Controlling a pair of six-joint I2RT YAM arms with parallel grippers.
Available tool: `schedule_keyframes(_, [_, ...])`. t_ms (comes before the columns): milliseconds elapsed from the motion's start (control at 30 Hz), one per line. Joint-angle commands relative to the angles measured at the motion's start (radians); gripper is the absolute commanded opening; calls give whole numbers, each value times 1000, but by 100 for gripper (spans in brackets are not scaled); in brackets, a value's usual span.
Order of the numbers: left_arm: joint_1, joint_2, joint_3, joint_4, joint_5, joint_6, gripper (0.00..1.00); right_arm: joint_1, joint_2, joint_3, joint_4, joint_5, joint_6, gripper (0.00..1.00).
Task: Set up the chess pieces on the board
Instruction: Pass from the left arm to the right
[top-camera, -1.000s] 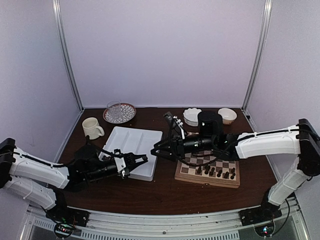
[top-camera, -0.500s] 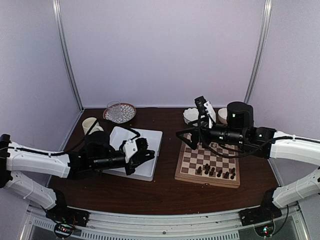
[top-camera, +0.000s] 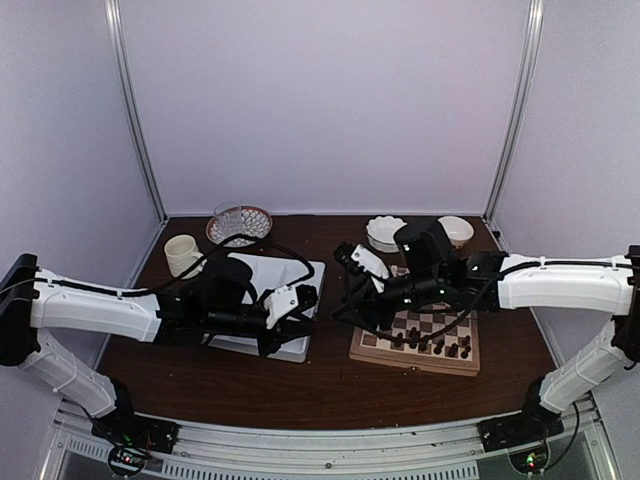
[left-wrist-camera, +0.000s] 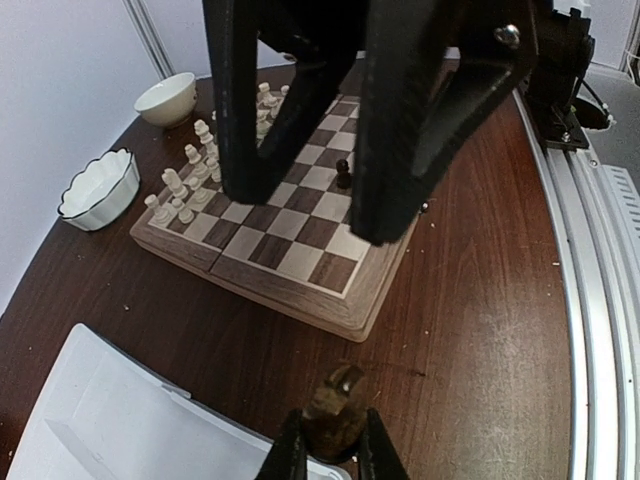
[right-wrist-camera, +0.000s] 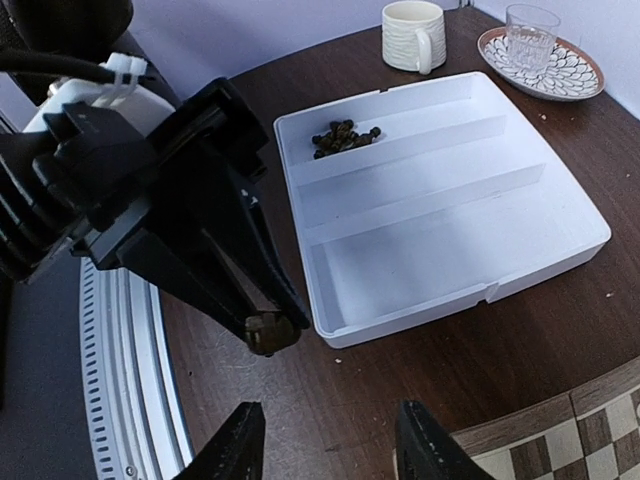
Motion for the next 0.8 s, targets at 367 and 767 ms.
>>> schedule_keyframes(367, [5, 60, 92, -83, 100, 4, 0, 68, 112, 108, -95, 18, -95, 39])
schedule_keyframes(767, [5, 59, 102, -108, 117, 27, 0, 75, 148, 130, -93, -29, -70, 37])
